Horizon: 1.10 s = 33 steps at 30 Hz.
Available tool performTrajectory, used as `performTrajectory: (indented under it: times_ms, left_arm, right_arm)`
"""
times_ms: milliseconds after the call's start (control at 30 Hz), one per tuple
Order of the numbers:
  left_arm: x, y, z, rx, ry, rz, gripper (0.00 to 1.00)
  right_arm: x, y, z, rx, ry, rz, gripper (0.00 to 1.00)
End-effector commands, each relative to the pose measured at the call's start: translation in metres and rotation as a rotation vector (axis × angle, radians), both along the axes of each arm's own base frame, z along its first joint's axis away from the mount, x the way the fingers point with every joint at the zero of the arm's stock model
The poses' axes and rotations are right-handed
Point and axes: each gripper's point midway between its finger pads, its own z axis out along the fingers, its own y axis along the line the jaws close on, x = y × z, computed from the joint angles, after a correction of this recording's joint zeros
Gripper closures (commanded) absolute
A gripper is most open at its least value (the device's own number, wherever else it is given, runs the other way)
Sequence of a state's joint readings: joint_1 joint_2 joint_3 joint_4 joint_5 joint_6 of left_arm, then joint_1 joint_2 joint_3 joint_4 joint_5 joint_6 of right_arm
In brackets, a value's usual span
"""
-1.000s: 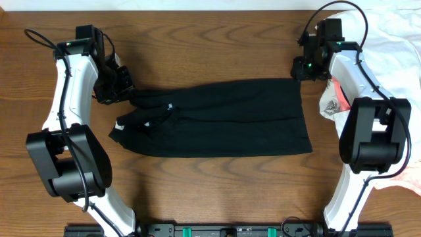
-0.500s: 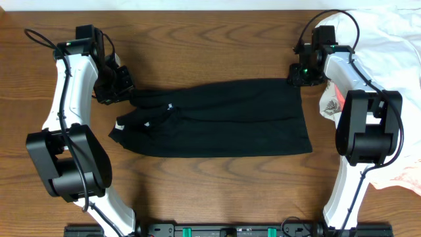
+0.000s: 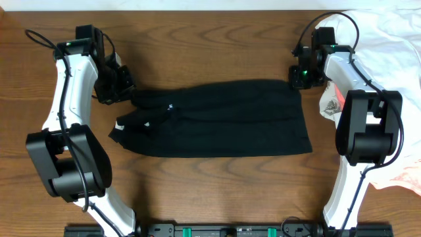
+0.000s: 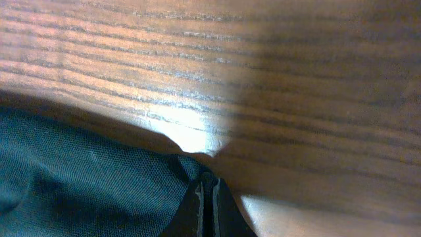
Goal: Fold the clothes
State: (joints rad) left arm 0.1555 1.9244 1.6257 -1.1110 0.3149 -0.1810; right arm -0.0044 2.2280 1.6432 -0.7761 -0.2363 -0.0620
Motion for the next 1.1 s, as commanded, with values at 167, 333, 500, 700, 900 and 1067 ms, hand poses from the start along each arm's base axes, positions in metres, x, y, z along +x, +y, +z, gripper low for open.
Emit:
performTrajectory:
  times_ms: [167,333,500,700,900,1067]
  left_arm:
    - [-0.02,-0.01,0.013,-0.06,0.036,-0.018,0.94]
    - [-0.033,-0.01,0.013,-0.054,0.09,-0.016,0.94]
    - [-0.051,-0.01,0.013,-0.06,0.169,-0.011,0.94]
    - [-0.063,0.005,0.014,-0.046,0.216,0.029,0.94]
    - [-0.066,0.025,0.014,-0.054,0.222,0.094,0.94]
    - [-0.068,0.028,0.014,-0.055,0.226,0.103,0.94]
  right_arm:
    - [-0.003,-0.004,0.065,0.007,-0.079,-0.012,0.99]
    - [-0.014,-0.004,0.082,0.006,-0.073,-0.012,0.99]
    - [-0.031,-0.006,0.077,-0.004,0.005,-0.014,0.99]
    - [-0.046,-0.01,0.074,-0.008,0.066,-0.023,0.98]
    - [-0.063,-0.019,0.07,-0.058,0.14,-0.032,0.95]
    - [-0.071,-0.021,0.069,-0.069,0.17,-0.033,0.94]
